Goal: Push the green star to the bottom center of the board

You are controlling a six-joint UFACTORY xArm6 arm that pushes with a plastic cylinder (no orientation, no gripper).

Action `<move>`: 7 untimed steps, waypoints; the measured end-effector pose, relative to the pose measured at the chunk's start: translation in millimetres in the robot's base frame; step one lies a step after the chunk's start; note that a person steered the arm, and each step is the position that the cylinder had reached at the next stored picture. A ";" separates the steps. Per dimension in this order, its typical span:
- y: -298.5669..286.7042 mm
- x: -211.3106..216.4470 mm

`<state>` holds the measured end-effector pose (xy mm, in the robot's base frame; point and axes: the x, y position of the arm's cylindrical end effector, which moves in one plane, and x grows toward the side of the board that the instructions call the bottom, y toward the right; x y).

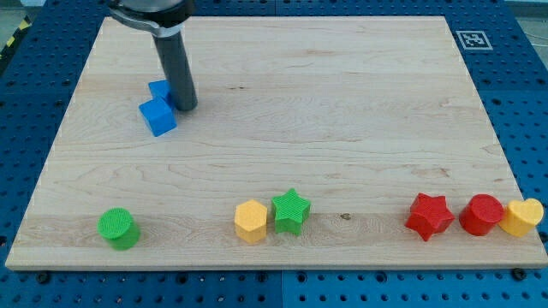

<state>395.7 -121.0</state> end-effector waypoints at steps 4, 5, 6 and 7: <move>28.9 24.1; 28.9 35.5; 28.9 36.0; 28.9 36.0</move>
<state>431.7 -92.1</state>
